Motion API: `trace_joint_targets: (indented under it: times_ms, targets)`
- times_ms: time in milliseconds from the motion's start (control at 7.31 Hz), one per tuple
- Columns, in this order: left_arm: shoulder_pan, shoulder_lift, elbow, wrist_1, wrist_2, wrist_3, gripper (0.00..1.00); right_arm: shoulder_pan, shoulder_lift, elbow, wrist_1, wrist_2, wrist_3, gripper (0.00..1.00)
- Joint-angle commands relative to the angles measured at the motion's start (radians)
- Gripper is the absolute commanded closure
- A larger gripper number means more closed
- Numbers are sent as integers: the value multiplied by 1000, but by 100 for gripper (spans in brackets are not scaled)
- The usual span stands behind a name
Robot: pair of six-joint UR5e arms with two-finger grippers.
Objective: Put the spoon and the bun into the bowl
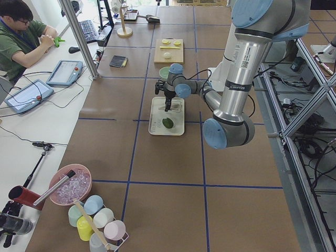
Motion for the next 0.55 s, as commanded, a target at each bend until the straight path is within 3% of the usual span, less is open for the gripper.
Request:
trace_joint_targets:
  times_ms: [0, 137, 410]
  targets:
    - [1, 0, 0, 0, 0, -3, 61, 0, 4, 1, -1, 0, 0, 0]
    - [1, -1, -6, 0, 0, -1, 98, 0, 5, -1, -1, 0, 0, 0]
    - [-1, -1, -17, 0, 0, -1, 100, 0, 5, 1, -1, 0, 0, 0]
